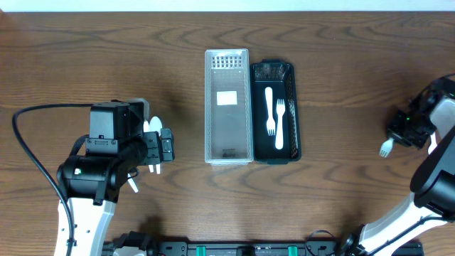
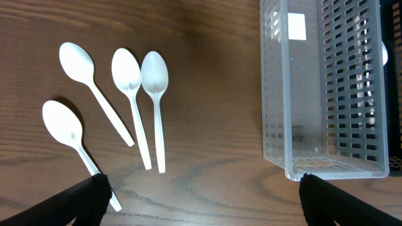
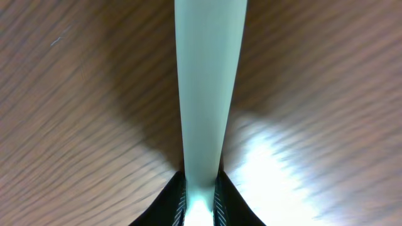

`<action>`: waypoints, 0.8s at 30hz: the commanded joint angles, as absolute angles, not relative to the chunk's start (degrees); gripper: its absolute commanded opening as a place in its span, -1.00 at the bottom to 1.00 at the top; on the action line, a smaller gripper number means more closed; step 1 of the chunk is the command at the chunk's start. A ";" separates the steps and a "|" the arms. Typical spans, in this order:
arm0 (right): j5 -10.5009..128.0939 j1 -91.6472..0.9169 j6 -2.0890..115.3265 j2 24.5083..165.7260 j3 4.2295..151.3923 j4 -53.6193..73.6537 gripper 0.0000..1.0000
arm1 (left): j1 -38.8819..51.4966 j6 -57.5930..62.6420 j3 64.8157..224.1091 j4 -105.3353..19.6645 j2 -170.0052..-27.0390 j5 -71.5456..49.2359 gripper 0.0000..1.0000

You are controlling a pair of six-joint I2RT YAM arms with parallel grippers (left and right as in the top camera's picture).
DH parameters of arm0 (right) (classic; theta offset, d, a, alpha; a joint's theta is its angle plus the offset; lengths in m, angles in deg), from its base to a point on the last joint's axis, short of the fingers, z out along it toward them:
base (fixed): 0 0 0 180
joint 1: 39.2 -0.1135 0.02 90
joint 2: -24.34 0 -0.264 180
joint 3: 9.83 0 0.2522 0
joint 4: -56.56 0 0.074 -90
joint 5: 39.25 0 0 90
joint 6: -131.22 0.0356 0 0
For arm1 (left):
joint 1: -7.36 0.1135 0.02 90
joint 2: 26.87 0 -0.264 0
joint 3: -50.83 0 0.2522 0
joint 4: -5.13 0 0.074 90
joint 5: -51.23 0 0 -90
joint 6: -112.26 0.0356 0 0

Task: Pack container
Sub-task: 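Carry the held utensil left and drop it into the black basket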

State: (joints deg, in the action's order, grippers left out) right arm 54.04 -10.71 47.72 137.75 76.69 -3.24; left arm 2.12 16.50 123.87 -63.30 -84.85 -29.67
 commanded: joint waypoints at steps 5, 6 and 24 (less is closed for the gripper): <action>55.81 -21.18 47.57 128.53 82.89 -7.76 -0.68 | 2.41 17.25 125.03 -63.50 -84.48 -28.90 0.96; 56.18 -22.56 47.57 127.08 83.77 -8.20 -0.69 | 2.41 17.25 125.03 -63.50 -84.48 -28.90 0.96; 52.49 -59.15 53.56 123.32 88.88 -9.66 -0.70 | 2.41 17.25 125.03 -63.72 -84.48 -28.90 0.96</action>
